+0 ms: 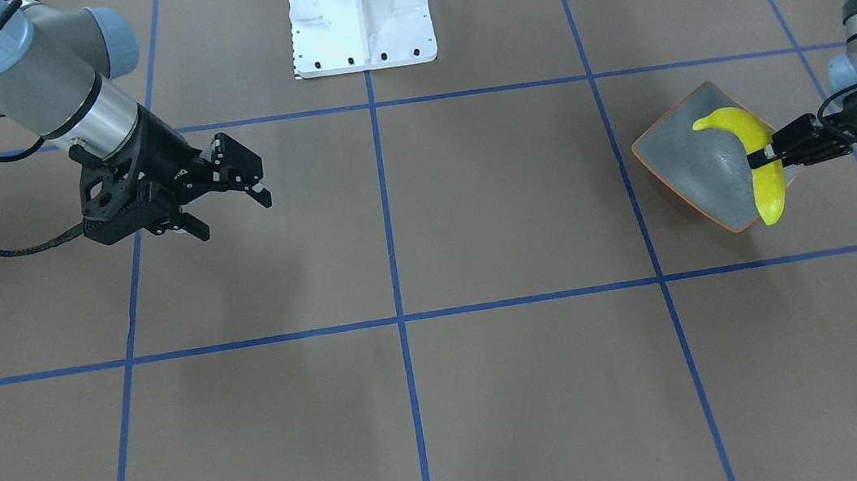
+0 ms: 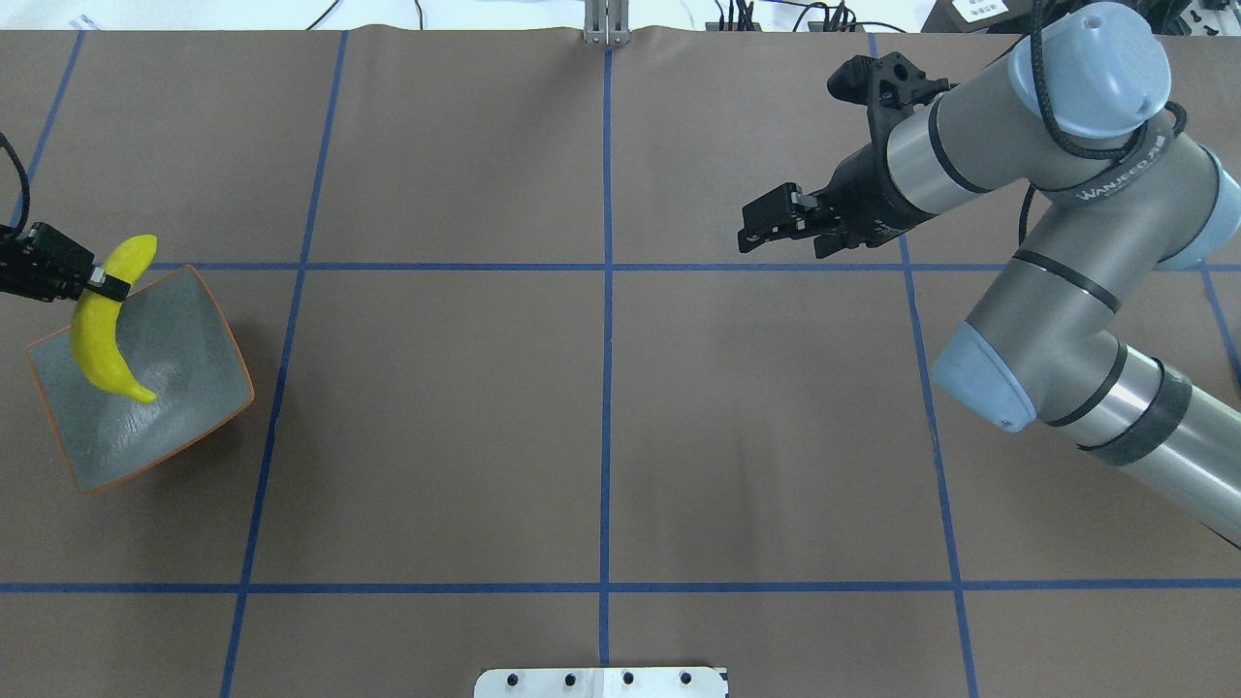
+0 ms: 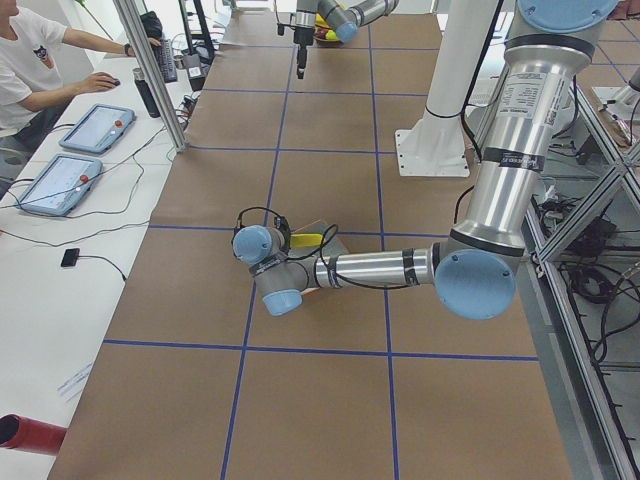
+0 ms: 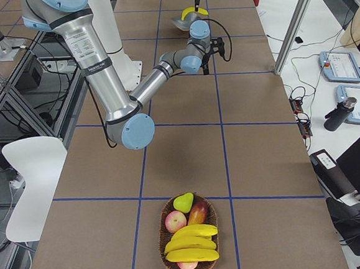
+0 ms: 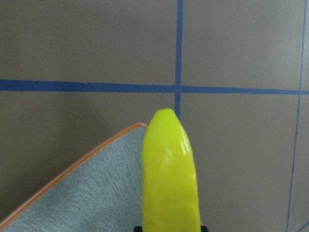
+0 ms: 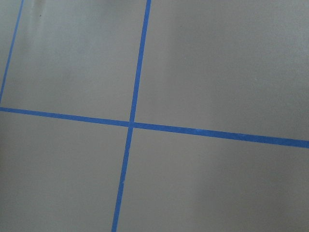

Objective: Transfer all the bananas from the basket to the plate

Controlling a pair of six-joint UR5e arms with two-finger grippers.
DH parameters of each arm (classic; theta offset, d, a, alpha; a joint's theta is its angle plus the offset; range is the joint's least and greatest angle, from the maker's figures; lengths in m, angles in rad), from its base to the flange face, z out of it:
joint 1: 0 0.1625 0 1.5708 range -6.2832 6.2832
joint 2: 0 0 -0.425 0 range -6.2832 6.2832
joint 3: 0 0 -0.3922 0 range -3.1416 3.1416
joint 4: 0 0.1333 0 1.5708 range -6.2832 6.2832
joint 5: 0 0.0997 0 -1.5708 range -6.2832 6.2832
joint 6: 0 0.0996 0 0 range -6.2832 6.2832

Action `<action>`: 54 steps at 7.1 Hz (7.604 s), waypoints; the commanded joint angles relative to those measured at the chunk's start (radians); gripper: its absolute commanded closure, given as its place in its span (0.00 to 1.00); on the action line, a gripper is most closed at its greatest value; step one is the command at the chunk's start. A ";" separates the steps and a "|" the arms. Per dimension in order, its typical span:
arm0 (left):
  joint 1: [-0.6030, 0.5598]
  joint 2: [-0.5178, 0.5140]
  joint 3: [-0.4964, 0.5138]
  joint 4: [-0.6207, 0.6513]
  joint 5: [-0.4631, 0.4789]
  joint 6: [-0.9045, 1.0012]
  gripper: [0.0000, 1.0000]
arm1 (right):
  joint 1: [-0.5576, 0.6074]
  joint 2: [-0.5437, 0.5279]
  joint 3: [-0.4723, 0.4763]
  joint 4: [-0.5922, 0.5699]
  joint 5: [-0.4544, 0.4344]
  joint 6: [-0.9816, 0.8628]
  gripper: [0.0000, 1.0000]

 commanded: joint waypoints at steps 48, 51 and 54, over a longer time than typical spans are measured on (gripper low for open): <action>-0.157 -0.072 -0.180 0.794 0.390 0.837 0.20 | 1.034 -0.328 -0.911 -0.325 0.278 -1.482 0.38; -0.157 -0.061 -0.213 0.794 0.390 0.837 0.20 | 1.038 -0.312 -0.910 -0.329 0.290 -1.479 1.00; -0.154 -0.060 -0.216 0.794 0.390 0.836 0.19 | 1.118 -0.311 -0.841 -0.373 0.302 -1.521 1.00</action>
